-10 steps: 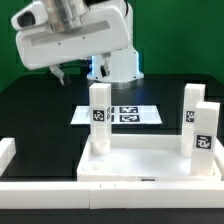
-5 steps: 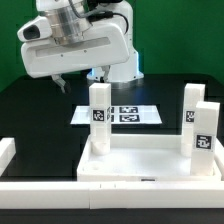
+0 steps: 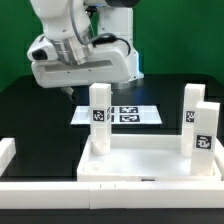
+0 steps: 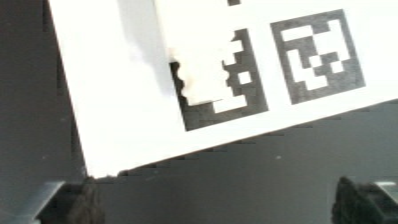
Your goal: Assemble desk
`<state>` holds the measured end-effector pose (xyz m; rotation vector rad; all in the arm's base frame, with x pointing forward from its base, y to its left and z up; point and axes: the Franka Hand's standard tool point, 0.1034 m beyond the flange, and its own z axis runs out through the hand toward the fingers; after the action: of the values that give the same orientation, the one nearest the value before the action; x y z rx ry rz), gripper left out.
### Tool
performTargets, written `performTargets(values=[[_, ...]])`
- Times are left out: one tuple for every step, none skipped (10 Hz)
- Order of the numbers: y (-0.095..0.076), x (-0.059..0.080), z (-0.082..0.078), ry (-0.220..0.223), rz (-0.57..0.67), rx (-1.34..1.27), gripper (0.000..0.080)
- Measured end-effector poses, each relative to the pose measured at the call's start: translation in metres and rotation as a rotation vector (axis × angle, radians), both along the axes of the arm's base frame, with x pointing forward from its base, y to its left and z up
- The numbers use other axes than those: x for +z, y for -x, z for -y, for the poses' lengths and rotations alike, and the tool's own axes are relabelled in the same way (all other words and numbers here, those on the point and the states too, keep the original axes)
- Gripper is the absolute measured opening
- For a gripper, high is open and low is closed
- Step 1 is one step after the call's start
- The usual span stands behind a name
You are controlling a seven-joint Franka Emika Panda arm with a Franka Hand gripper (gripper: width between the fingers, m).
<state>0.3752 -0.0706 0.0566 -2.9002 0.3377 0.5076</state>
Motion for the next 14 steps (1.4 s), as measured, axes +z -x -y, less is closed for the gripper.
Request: performTargets(values=[[0.002, 0.0, -0.001, -0.005, -0.006, 0.003, 0.0649], [0.001, 0.0, -0.001, -0.004, -0.004, 0.001, 0.0649], [0.001, 0.0, -0.001, -0.004, -0.006, 0.001, 0.0649], [0.003, -0.002, -0.001, -0.003, -0.01, 0.0, 0.0649], [0.02, -0.012, -0.003, -0.009, -0.047, -0.023, 0.0649], [0.041, -0.024, -0.008, -0.013, -0.105, -0.044, 0.0649], [0.049, -0.026, -0.014, -0.021, -0.153, -0.058, 0.0649], [0.051, -0.027, -0.014, -0.021, -0.156, -0.059, 0.0649], [0.05, -0.027, -0.014, -0.021, -0.154, -0.06, 0.0649], [0.05, -0.027, -0.014, -0.021, -0.154, -0.059, 0.0649], [0.05, -0.027, -0.014, -0.021, -0.154, -0.06, 0.0649], [0.053, -0.029, -0.015, -0.018, -0.163, -0.063, 0.0649], [0.062, -0.037, -0.018, -0.01, -0.203, -0.076, 0.0649], [0.067, -0.043, -0.016, -0.001, -0.213, -0.073, 0.0649]])
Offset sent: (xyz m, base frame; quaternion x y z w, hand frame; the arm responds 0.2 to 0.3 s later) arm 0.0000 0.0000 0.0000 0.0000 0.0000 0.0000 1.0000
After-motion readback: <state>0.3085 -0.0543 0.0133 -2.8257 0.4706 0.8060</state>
